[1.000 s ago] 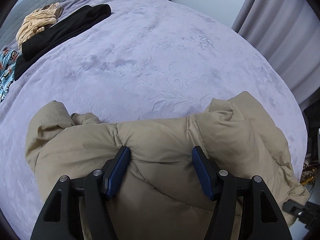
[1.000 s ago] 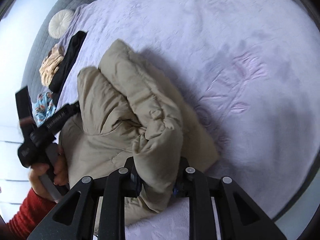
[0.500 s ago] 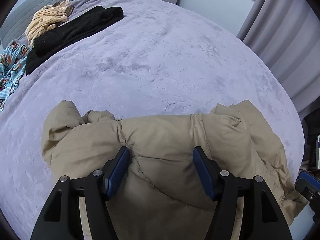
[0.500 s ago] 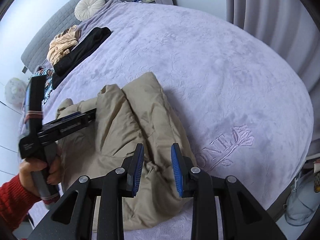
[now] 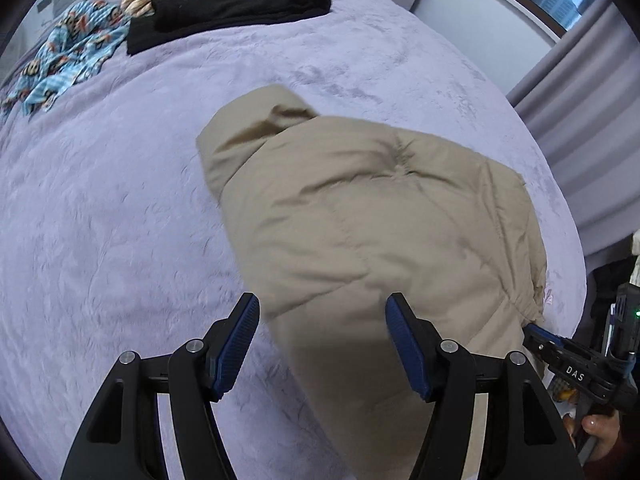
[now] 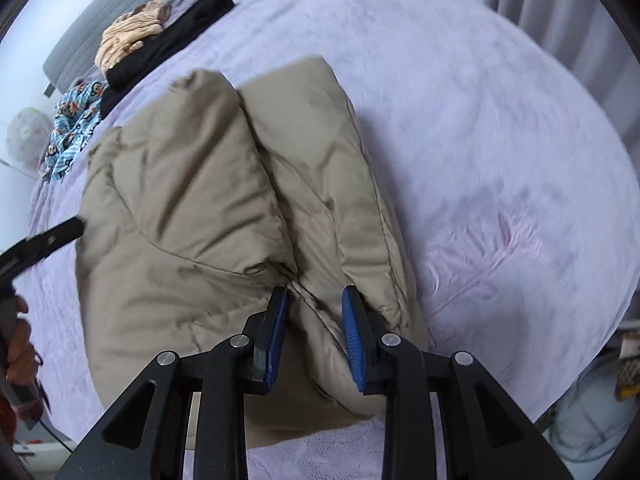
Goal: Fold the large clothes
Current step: 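Open both tools and release the jacket bundle, then grasp the folded beige jacket with both tools and lift it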
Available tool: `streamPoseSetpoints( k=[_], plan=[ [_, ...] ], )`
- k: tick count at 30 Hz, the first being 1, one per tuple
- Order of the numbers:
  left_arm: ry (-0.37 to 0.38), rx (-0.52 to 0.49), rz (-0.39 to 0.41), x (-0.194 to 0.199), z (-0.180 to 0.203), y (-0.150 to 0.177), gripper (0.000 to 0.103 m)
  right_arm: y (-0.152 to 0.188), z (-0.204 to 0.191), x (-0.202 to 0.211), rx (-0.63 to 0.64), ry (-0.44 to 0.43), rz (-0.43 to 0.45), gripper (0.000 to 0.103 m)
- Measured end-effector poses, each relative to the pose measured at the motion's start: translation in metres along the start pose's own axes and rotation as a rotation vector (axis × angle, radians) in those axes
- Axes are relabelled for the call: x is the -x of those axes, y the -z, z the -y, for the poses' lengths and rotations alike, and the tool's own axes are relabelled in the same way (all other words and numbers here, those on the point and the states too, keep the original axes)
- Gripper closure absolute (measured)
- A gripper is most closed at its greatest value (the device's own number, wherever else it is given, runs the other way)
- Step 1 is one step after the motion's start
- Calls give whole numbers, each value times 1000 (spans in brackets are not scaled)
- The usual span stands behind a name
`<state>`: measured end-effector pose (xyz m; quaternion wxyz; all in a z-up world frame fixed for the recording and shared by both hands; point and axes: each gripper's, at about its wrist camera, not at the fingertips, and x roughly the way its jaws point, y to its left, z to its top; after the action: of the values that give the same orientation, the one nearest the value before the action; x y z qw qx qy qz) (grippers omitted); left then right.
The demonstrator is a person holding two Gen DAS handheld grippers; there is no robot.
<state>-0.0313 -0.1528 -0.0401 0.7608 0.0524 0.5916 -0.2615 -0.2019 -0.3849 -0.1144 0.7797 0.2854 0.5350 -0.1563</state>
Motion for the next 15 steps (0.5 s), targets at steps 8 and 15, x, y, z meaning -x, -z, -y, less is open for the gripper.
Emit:
streamPoseSetpoints(
  k=[8, 15],
  plan=[
    [-14, 58, -42, 1, -20, 24, 6, -1, 5, -11, -35, -11, -21, 70],
    [-19, 71, -65, -1, -22, 32, 5, -4, -2, -8, -30, 9, -31, 69]
  ],
)
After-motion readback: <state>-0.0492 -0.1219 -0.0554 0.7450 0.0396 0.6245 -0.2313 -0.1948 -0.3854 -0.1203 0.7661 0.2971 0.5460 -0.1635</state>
